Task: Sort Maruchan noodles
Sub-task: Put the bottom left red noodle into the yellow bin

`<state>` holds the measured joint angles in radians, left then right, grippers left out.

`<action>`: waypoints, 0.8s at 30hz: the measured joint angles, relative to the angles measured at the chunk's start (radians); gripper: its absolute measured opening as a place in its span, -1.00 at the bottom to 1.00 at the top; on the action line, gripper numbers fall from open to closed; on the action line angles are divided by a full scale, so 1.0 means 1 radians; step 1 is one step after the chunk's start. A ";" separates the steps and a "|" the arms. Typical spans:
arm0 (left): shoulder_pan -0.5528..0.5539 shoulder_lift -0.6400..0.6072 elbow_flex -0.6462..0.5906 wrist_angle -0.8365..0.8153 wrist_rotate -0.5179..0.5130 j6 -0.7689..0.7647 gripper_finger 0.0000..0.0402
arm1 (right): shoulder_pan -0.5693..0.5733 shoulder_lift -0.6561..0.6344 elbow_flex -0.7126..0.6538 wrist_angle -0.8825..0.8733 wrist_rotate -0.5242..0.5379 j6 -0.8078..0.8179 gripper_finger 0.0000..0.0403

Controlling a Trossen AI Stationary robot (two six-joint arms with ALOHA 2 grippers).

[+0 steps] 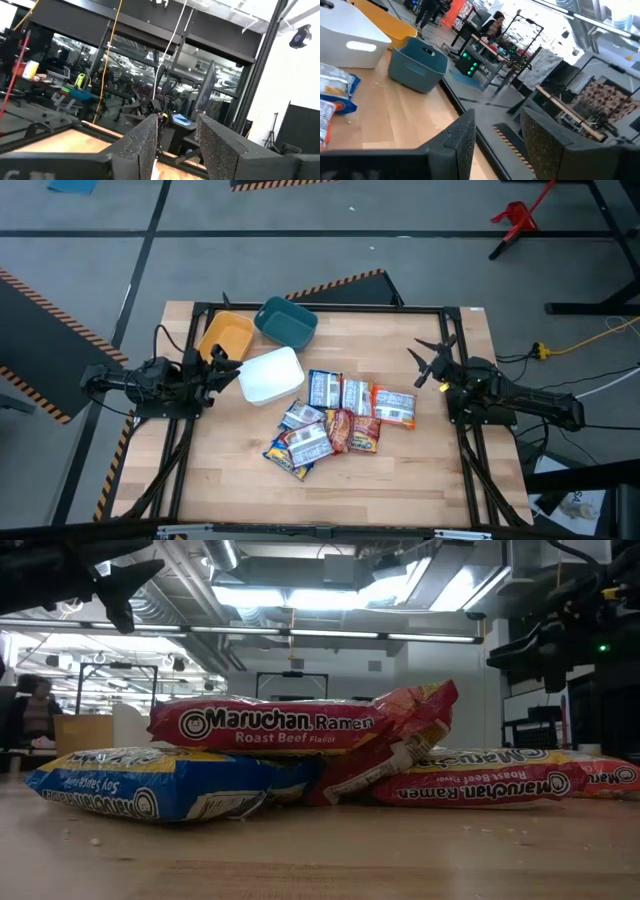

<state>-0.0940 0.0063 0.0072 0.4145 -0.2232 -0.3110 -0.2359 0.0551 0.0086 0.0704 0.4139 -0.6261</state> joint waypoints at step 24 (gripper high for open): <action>0.000 0.000 0.000 0.112 -0.174 0.028 -0.33 | 0.000 0.000 0.000 0.023 0.000 -0.008 -0.26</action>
<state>-0.0940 0.0063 0.0071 0.5269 -0.3971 -0.2825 -0.2359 0.0547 0.0082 0.0933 0.4141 -0.6338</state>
